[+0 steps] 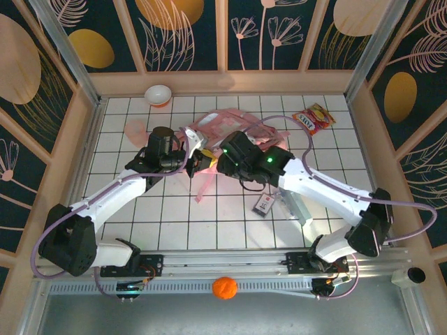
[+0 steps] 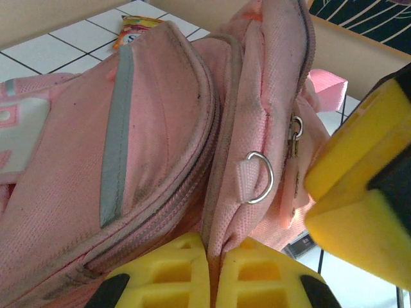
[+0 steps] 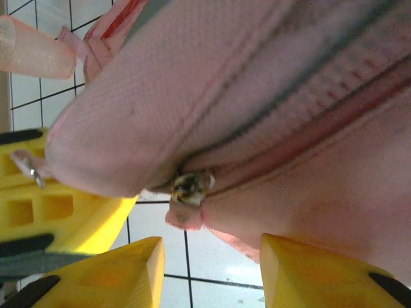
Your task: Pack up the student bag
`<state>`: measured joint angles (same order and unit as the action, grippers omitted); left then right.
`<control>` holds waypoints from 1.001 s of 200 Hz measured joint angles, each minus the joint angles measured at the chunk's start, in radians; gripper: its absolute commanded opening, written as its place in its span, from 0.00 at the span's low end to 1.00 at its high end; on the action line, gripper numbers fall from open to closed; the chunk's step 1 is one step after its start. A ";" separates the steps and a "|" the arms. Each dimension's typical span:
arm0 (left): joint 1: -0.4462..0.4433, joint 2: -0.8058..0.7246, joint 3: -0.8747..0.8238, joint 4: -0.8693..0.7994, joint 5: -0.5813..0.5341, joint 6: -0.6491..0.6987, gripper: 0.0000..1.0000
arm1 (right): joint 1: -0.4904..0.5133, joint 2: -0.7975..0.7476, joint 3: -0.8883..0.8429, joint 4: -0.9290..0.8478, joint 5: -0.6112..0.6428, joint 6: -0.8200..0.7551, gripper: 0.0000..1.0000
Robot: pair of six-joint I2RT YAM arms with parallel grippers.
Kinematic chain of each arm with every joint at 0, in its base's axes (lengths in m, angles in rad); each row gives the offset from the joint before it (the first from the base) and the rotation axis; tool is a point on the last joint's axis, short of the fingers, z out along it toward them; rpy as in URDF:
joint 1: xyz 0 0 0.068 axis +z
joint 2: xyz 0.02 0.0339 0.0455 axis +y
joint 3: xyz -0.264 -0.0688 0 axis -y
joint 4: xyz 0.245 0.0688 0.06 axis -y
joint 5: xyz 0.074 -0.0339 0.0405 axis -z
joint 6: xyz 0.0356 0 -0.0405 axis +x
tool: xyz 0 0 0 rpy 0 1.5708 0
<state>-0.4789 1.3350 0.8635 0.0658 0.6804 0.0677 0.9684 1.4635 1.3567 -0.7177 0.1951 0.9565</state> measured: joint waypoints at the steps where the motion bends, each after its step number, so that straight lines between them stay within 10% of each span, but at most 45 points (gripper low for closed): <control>1: 0.000 0.000 0.000 0.000 0.000 0.000 0.00 | 0.000 0.001 0.001 0.000 0.001 0.000 0.41; 157: 0.000 0.000 0.010 0.007 0.022 -0.009 0.00 | -0.011 0.080 0.141 -0.124 0.182 -0.040 0.19; 200: 0.000 0.000 0.011 0.004 0.018 -0.009 0.00 | -0.031 0.097 0.145 -0.121 0.180 -0.092 0.35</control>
<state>-0.4789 1.3350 0.8742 0.0696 0.6983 0.0589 0.9379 1.5604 1.5017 -0.8391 0.3748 0.8642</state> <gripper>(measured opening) 0.051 0.308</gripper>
